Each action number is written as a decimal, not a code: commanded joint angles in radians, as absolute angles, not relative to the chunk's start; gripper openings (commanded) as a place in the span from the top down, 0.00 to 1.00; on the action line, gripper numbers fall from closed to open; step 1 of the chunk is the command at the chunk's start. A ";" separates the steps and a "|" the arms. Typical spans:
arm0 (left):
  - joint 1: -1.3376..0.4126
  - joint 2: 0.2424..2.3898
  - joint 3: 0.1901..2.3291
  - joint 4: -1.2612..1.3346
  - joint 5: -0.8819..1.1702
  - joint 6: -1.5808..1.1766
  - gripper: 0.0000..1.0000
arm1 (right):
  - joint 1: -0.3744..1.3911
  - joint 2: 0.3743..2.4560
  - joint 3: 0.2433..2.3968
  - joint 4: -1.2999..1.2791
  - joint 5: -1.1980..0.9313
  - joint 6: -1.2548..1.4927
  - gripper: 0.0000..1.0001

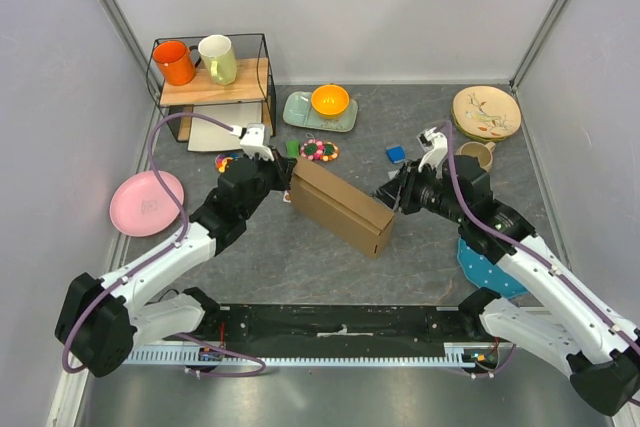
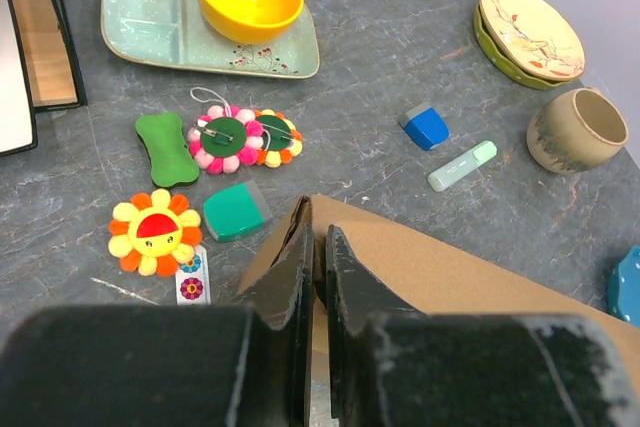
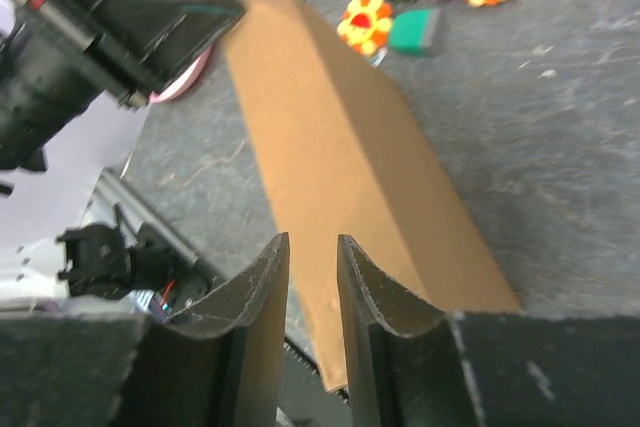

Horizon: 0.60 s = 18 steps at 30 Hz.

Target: Fold the paper box

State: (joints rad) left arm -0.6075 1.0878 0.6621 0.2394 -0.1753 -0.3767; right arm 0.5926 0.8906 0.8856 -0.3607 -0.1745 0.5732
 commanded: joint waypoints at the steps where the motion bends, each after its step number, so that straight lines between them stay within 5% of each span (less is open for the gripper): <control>1: -0.609 1.138 0.670 0.045 -0.209 -0.359 0.90 | 0.597 0.871 0.810 -0.296 -0.354 0.612 0.69; 10: -0.609 1.157 0.686 0.025 -0.216 -0.354 0.88 | 0.597 0.917 0.598 -0.388 -0.353 0.577 0.75; 18: -0.609 1.152 0.693 0.021 -0.210 -0.360 0.88 | 0.597 0.859 0.805 -0.325 -0.241 0.604 0.64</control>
